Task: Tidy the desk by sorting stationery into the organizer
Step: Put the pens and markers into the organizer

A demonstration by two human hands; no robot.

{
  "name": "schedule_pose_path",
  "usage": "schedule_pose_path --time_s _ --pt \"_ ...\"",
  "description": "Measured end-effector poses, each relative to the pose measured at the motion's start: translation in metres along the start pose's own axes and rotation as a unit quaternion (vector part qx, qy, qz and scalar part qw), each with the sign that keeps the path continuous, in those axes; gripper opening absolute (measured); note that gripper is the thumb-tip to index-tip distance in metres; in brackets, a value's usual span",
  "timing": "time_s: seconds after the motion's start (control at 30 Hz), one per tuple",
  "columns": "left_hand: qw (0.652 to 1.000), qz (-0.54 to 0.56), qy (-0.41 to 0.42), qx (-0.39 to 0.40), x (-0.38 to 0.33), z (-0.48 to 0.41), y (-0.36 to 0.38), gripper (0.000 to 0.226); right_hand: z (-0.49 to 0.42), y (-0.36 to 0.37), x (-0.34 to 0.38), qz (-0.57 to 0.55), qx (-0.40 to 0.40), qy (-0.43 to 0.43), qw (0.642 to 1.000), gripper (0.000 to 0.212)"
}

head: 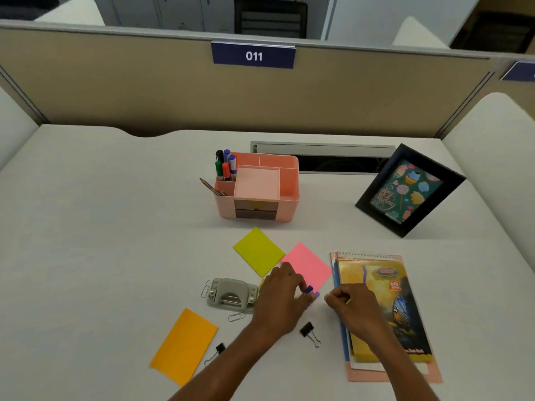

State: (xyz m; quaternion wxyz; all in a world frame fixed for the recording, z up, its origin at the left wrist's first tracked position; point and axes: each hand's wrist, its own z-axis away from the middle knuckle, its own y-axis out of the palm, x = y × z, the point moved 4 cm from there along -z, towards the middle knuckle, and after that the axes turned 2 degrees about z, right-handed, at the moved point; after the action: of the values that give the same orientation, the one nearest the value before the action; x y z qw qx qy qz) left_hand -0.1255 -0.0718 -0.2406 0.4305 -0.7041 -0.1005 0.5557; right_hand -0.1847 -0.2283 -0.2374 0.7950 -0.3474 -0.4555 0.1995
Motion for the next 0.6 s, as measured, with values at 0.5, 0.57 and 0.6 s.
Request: schedule_pose_path --time_s 0.5,0.57,0.6 --pt "0.917 0.287 -0.067 -0.268 0.017 0.064 -0.185 0.01 -0.004 0.042 0.032 0.16 0.041 0.116 0.979 0.04" --pt "0.902 0.297 -0.054 -0.308 0.017 0.061 -0.201 0.012 -0.004 0.041 0.029 0.119 0.043 0.125 0.984 0.036" --pt "0.893 0.301 -0.045 -0.331 0.018 0.057 -0.21 0.014 -0.004 0.038 0.028 0.1 0.037 0.119 0.987 0.032"
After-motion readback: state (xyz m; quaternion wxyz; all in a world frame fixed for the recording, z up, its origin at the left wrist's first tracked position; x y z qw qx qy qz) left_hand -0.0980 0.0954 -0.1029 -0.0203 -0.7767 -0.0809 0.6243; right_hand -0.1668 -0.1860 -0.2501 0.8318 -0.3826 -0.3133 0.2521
